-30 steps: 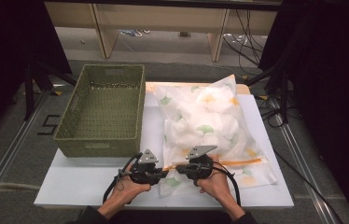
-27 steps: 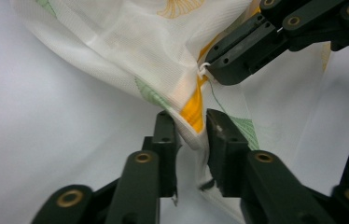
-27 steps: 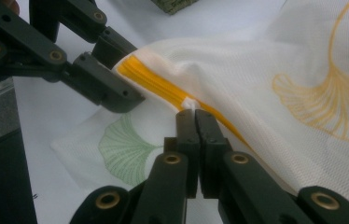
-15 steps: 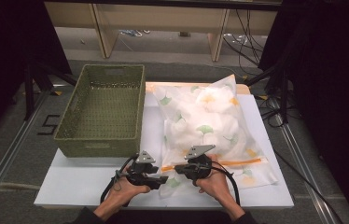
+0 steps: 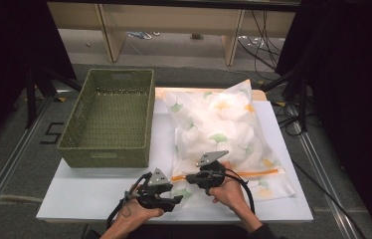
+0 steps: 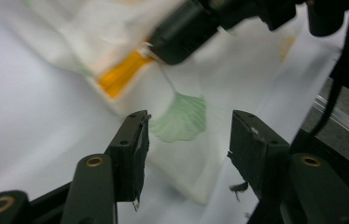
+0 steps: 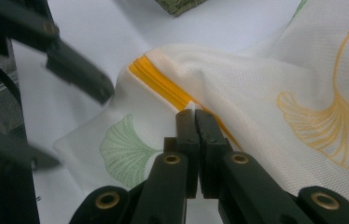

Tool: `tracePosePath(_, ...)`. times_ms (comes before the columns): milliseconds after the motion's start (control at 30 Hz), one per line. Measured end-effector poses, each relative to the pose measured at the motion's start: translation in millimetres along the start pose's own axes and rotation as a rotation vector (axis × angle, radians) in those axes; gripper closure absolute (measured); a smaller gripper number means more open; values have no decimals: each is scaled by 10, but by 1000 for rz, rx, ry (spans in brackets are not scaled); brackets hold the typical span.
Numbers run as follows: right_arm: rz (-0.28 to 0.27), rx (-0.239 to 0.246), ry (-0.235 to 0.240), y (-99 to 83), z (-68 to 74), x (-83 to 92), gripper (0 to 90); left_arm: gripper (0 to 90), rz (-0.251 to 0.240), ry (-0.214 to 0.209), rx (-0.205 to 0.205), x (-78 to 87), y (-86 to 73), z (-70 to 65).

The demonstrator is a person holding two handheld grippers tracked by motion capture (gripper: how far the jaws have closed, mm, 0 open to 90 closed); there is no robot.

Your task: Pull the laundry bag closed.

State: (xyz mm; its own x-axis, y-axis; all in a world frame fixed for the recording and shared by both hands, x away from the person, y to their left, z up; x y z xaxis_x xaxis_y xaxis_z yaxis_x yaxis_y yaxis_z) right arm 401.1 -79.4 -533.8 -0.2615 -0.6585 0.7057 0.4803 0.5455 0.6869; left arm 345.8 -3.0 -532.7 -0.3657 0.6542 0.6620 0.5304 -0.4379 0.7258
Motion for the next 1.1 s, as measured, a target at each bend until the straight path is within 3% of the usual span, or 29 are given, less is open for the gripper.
tracePosePath(133,3,-2,12,42,0,26,900,467,-1,-5,-45,-134,34,-90)
tracePosePath(167,4,-16,15,51,-4,31,900,548,1,20,-63,-163,44,-78)
tracePosePath(200,4,-16,15,51,-4,31,900,548,-10,-2,-65,-205,62,-115)
tracePosePath(233,5,-5,25,53,-16,24,900,604,-7,47,-83,-231,77,-43)
tracePosePath(267,5,-5,25,53,-16,24,900,604,-14,32,-77,-255,84,-52)
tracePosePath(300,7,-9,25,50,-12,22,900,664,-21,14,-69,-282,92,-62)
tracePosePath(333,8,2,28,51,-13,19,900,713,-28,50,-99,-293,114,10)
tracePosePath(367,10,4,32,50,-3,18,900,745,-19,10,-61,-332,98,-22)
tracePosePath(400,7,5,25,49,-8,10,900,786,-15,11,-50,-360,93,-7)
tracePosePath(433,19,2,27,40,-3,17,900,788,-13,20,-64,-375,94,17)
tracePosePath(500,18,14,23,38,-7,10,900,783,-17,21,-45,-416,93,27)
tracePosePath(533,23,18,24,34,-5,11,900,810,3,43,-74,-406,80,55)
tracePosePath(633,29,11,32,28,8,12,900,885,0,49,-82,-429,95,67)
tracePosePath(733,29,23,24,22,1,15,900,888,3,41,-66,-486,75,101)
tracePosePath(800,27,20,18,19,6,10,900,889,-13,34,-29,-497,92,108)
tracePosePath(933,32,24,16,20,8,6,900,890,-14,45,-72,-494,82,119)
tracePosePath(1033,35,28,18,27,19,-26,900,891,-39,55,-58,-504,81,104)
tracePosePath(1067,36,32,18,31,25,-35,900,891,-11,48,-56,-490,51,101)
tracePosePath(1100,37,36,22,40,33,-44,900,891,-35,59,-50,-505,69,92)
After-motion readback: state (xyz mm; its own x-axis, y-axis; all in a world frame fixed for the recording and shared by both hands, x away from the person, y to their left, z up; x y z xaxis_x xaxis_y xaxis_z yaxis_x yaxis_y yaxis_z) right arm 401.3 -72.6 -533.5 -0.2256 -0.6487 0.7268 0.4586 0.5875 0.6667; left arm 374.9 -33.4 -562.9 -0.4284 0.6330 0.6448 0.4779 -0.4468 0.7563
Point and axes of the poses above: each handheld gripper's, and its own axes: x roughly backward along the jaws, y roughly out of its top, z roughly to its left, the point moved 10 cm from there along -x, roughly forward along the jaws, and after that the axes turned 2 degrees about -x, right-handed, at the moved point
